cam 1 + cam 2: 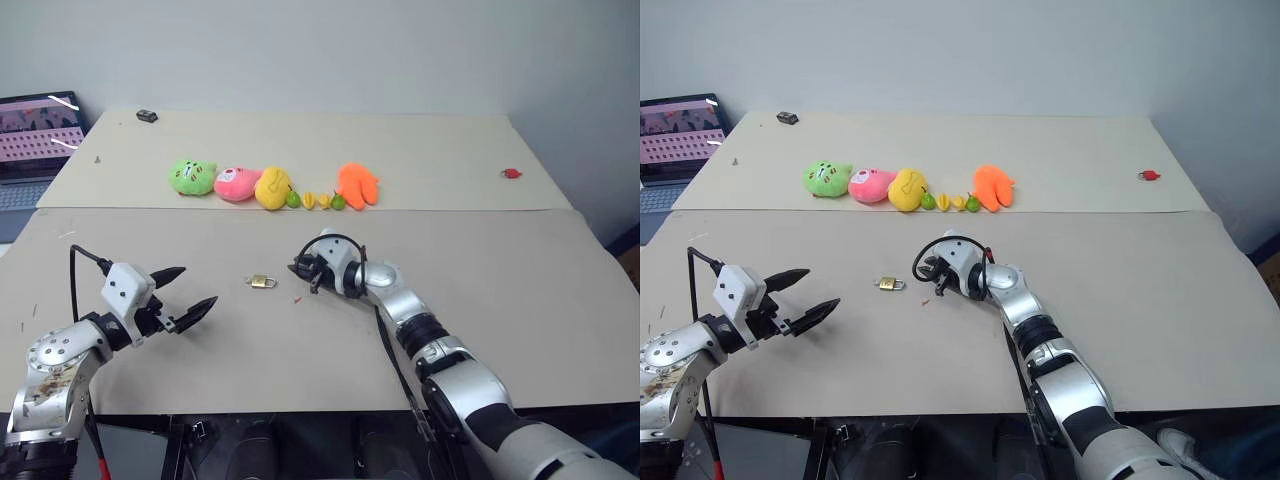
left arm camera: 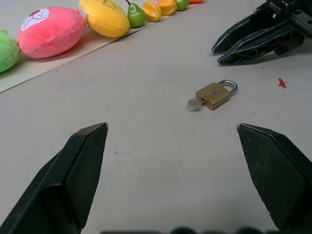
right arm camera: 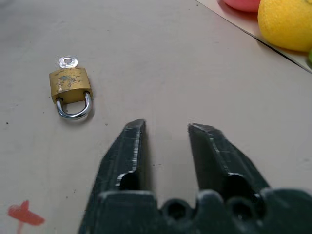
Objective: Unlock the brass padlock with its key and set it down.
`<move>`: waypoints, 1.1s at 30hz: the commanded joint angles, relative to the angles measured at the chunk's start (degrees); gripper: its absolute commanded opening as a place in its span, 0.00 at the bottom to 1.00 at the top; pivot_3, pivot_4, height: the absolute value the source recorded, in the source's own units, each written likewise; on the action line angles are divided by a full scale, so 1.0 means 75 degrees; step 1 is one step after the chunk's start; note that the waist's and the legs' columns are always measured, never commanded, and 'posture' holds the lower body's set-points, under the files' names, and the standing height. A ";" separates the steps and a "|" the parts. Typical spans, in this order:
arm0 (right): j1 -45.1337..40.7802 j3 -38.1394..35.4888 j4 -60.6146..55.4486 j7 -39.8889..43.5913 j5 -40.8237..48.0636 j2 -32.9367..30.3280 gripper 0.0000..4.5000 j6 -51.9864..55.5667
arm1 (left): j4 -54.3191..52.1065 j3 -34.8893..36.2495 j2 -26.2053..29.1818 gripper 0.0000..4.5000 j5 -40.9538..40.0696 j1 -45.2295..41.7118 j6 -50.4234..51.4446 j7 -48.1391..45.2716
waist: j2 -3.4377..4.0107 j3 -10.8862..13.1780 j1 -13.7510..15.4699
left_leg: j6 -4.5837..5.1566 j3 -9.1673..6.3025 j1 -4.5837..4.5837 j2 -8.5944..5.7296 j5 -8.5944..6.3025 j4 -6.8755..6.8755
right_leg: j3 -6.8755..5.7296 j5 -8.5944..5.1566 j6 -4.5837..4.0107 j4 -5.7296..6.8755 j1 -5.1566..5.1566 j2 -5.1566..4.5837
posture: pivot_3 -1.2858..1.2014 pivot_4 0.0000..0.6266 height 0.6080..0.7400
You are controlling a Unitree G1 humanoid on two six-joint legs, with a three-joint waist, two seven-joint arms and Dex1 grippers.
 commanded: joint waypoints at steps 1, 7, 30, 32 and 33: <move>0.0111 0.0095 -0.0527 0.0268 0.0072 0.0064 0.70 0.0226 | -0.0019 0.0189 0.0079 1.00 -0.0124 -0.0083 -0.0018 -0.0033 | 0.0000 0.0000 -0.0006 | 0.0000 0.0000 0.0000 0.0000 0.0000 0.0000 | 0.0000 0.0000 0.0000 0.0001 -0.0001 0.0000 | 0.52 0.24 0.86; 0.0473 0.0505 -0.1650 0.1106 0.0180 0.0312 0.70 0.0682 | 0.0077 0.0192 0.0101 1.00 -0.0120 -0.0146 -0.0019 -0.0063 | 0.0000 0.0000 -0.0018 | 0.0000 0.0000 -0.0001 0.0000 0.0000 -0.0001 | -0.0001 -0.0002 0.0002 0.0002 -0.0004 0.0000 | 0.52 0.24 0.86; -0.0773 0.0174 -0.0273 0.1196 0.0221 0.0381 0.70 -0.0122 | -0.0326 0.0470 0.0109 1.00 -0.0207 0.0168 0.0189 0.0019 | 0.0000 0.0004 -0.0023 | -0.0002 0.0000 -0.0003 0.0001 -0.0001 -0.0005 | -0.0002 -0.0011 -0.0005 0.0009 -0.0011 0.0001 | 0.52 0.24 0.86; -0.0672 0.0151 -0.0443 0.1282 0.0235 0.0300 0.70 -0.0097 | -0.0347 0.0496 0.0102 1.00 -0.0203 0.0212 0.0191 0.0017 | -0.0001 0.0005 -0.0005 | -0.0003 0.0000 -0.0004 0.0001 -0.0002 -0.0005 | -0.0002 -0.0011 -0.0006 0.0009 -0.0010 0.0001 | 0.52 0.24 0.86; -0.0604 0.0148 -0.0529 0.1329 0.0248 0.0256 0.70 -0.0091 | -0.0346 0.0506 0.0098 1.00 -0.0206 0.0223 0.0193 0.0023 | -0.0001 0.0005 -0.0002 | -0.0003 0.0000 -0.0004 0.0001 -0.0002 -0.0005 | -0.0002 -0.0011 -0.0007 0.0009 -0.0010 0.0000 | 0.52 0.24 0.86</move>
